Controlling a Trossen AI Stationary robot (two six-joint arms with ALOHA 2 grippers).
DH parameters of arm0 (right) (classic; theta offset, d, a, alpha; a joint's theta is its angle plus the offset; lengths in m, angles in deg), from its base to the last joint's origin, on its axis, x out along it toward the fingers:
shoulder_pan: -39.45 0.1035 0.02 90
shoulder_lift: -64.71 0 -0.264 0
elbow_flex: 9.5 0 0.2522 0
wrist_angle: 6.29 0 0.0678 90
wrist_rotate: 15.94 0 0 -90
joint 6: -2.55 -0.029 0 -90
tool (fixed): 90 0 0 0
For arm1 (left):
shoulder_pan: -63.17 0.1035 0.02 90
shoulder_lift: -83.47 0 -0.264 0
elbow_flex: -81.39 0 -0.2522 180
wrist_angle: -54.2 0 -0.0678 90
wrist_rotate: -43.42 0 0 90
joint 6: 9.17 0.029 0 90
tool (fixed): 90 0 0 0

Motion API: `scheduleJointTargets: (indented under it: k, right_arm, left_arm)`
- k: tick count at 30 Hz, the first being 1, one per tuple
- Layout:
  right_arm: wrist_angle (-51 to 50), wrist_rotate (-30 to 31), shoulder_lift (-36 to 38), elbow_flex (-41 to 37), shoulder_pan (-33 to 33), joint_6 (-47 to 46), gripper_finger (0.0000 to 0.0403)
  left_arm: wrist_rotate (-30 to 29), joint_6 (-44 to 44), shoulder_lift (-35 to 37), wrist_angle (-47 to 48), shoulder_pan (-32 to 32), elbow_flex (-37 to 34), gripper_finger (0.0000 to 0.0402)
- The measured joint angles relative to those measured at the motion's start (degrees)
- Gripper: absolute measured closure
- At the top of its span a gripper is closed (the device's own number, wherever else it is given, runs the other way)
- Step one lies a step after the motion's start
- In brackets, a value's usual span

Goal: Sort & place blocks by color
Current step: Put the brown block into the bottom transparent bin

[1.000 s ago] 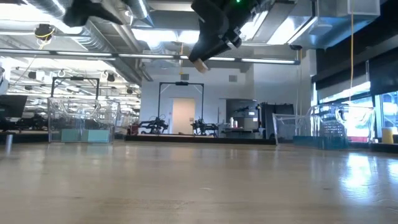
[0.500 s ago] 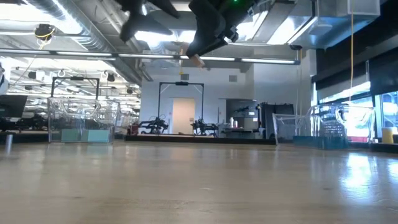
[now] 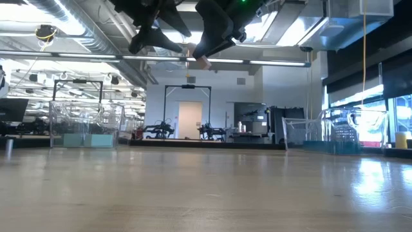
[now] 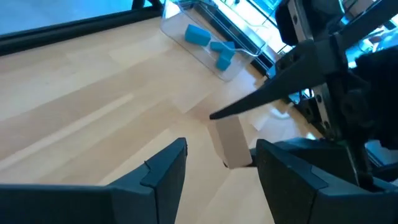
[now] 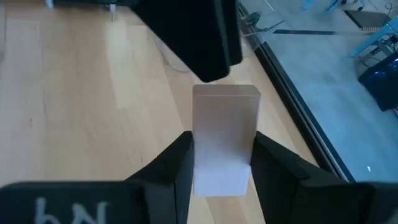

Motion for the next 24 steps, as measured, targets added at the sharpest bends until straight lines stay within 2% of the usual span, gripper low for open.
scheduleJointTargets:
  k: [8, 14, 21, 24]
  right_arm:
    - [1.58, -0.43, 0.02, 0.0, 0.02, 2.48, 0.0273]
    - [2.73, -1.32, 0.15, 0.02, 0.02, 2.96, 0.0273]
    - [2.45, -1.7, 0.17, 0.02, 0.26, 2.96, 0.0273]
    - [2.74, -1.78, 0.17, 0.02, 0.35, 2.91, 0.0273]
  left_arm:
    - [7.05, -0.35, -1.62, -0.21, 2.57, 0.02, 0.0217]
    - [8.4, 0.86, -4.42, -4.22, 2.66, 0.02, 0.0217]
    - [7.68, 2.96, -4.55, -4.61, 2.88, 0.02, 0.0218]
    - [7.47, 2.99, -4.52, -4.62, 3.21, 0.02, 0.0232]
